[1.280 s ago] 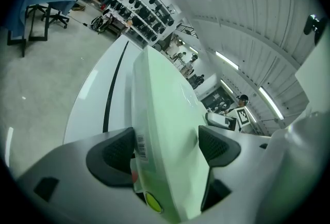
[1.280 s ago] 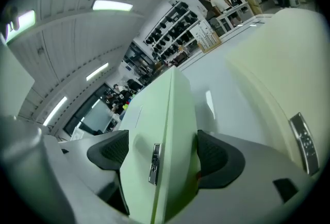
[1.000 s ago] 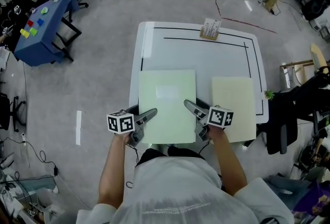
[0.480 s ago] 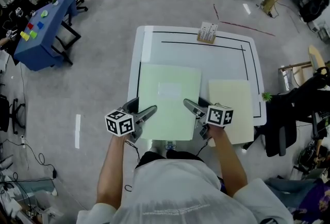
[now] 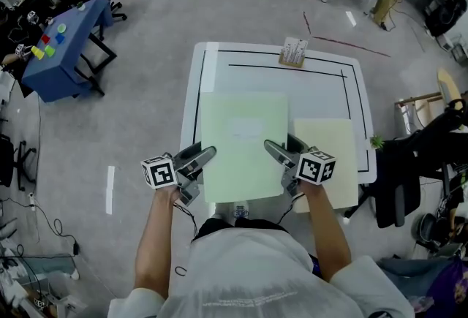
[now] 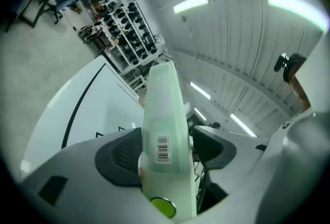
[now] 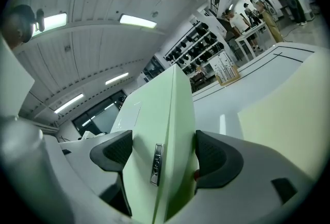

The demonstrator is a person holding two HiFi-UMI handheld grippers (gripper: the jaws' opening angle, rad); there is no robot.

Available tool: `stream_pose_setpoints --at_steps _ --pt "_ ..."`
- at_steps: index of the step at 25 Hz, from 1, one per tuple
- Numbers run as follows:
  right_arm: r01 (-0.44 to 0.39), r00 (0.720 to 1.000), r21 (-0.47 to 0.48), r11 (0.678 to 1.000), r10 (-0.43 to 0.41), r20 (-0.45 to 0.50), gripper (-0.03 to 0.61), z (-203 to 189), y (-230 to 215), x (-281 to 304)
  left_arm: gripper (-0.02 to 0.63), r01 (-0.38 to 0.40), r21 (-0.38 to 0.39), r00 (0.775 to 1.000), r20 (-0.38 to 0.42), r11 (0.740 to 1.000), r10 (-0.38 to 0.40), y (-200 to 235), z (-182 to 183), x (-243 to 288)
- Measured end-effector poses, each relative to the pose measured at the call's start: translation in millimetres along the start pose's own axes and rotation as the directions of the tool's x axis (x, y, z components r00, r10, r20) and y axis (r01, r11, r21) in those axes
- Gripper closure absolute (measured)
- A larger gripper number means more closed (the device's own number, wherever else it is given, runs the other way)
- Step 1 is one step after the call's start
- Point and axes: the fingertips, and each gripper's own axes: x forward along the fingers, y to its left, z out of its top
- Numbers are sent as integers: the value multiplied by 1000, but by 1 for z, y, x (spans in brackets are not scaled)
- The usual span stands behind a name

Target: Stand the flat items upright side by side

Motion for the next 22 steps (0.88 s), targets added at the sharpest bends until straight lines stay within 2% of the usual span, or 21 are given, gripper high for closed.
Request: stream_pose_setpoints --at_steps 3,5,7,8,10,12,15,18,22 --pt "-25 999 -15 1000 25 45 198 10 3 -1 296 55 -103 994 100 993 -45 -7 8 -3" --pt "-41 997 -21 999 42 63 199 13 7 1 296 133 -201 977 192 971 -94 -16 14 0" --pt "-40 997 -25 999 41 65 207 13 9 4 287 157 -238 969 227 958 -102 -20 14 5" --pt "-39 997 -24 999 40 62 207 12 9 4 285 140 -228 973 212 964 -91 -18 10 6" --pt "-50 998 -37 998 51 47 207 11 11 5 282 83 -153 989 130 985 -63 -11 1 7" --pt "-74 997 -64 995 77 32 209 9 17 5 279 84 -104 996 47 991 -79 -14 -9 10" --pt "-107 994 -93 990 108 7 209 11 24 7 273 126 -97 991 -30 987 -130 -28 -16 16" --pt "-120 993 -116 986 118 -22 209 13 29 8 270 149 -72 986 -60 986 -153 -29 -16 19" --pt "-119 992 -143 983 112 -57 210 13 34 10 270 133 -28 981 -135 991 -136 -30 -15 21"
